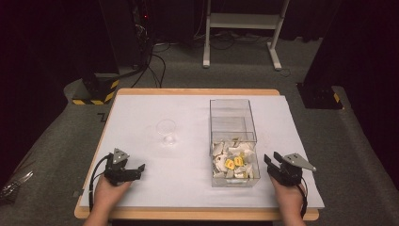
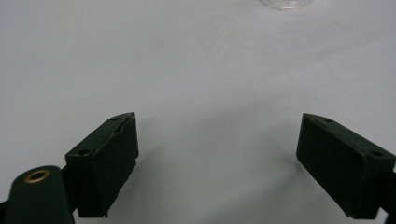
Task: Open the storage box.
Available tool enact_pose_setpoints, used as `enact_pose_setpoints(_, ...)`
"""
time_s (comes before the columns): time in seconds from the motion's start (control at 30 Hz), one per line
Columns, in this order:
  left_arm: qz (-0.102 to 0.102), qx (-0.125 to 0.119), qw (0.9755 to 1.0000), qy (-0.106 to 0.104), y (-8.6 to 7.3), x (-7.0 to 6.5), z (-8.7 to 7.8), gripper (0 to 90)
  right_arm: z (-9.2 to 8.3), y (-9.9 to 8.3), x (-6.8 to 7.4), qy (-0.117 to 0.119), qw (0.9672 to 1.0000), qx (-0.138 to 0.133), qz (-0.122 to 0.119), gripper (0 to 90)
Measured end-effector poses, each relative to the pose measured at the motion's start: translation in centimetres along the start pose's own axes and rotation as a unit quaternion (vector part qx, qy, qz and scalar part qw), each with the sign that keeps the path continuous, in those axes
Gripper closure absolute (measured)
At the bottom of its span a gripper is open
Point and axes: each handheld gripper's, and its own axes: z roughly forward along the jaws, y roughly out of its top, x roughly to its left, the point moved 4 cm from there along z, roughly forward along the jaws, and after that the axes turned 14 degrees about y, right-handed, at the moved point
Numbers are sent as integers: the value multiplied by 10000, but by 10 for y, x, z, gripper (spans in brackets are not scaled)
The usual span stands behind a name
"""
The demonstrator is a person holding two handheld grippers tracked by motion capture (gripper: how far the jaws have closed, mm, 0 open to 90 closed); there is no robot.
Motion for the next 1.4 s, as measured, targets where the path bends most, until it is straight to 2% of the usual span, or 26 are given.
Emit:
enact_pose_setpoints(0.1,23,-23,9999,-122,5,-5,-3,135,2,-1,-1,11,10000,77,-48,546)
enact_pose_setpoints(0.3,492,-151,9985,-161,24,-24,-12,136,2,-3,0,64,9999,128,-64,543)
enact_pose_setpoints(0.33,499,-179,9983,-230,27,-28,-14,136,2,-3,0,57,9999,114,-41,543)
enact_pose_setpoints(0.43,311,-295,9974,-587,36,-37,-19,136,-1,-5,0,79,9999,93,-5,543)
enact_pose_setpoints(0.73,351,-548,9931,-980,57,-66,-28,140,-1,-9,1,122,9998,152,-33,544)
enact_pose_setpoints(1.13,512,-832,9862,-1335,82,-96,-41,147,-1,-10,0,151,9998,150,32,544)
enact_pose_setpoints(1.4,620,-905,9820,-1539,95,-114,-46,151,-1,-11,0,157,9998,150,23,543)
